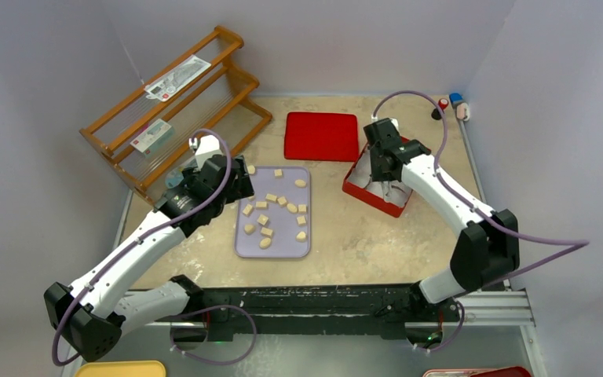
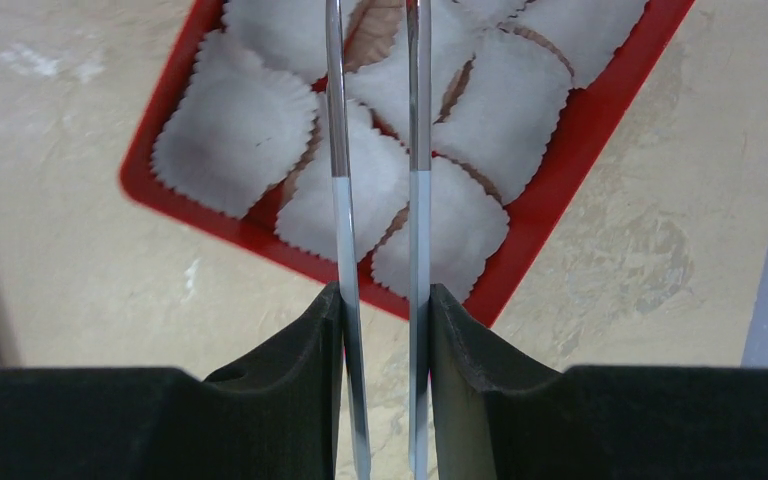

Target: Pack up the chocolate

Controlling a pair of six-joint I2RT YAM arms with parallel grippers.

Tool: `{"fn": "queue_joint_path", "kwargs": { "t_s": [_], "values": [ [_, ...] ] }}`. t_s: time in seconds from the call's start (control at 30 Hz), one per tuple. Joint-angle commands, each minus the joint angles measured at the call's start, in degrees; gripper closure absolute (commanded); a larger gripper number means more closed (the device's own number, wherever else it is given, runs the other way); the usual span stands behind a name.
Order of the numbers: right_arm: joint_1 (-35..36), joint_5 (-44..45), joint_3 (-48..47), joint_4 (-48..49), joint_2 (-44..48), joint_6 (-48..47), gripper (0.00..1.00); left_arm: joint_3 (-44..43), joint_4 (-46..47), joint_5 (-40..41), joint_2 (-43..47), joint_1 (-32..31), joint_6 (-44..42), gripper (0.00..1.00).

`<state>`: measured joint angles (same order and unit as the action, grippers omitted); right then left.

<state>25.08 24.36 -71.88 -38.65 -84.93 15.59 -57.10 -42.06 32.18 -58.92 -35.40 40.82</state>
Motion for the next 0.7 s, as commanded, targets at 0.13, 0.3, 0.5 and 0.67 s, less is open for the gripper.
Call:
{"fn": "queue_joint_path", "kwargs": {
  "t_s": [0.13, 0.3, 0.5, 0.67],
  "values": [
    [-5.2, -2.1, -3.3, 4.4, -5.5, -0.3, 1.0, -2.0, 0.1, 0.3, 1.3, -0.3, -1.2, 0.0],
    [-6.6, -2.8, -4.4, 5.2, -7.6, -0.9, 1.0, -1.7, -0.1, 0.5, 1.5, -0.2, -1.3, 0.0],
    [-7.5, -3.5, -5.2, 5.5, -9.2, -1.6, 1.0, -1.6, 0.3, 0.1, 1.0, -0.3, -1.0, 0.0],
    [-8.4, -3.8, -6.1, 5.5, -11.1, -2.0, 0.98, -1.8, 0.6, -0.1, 0.1, -0.2, -1.0, 0.0]
  ]
}}
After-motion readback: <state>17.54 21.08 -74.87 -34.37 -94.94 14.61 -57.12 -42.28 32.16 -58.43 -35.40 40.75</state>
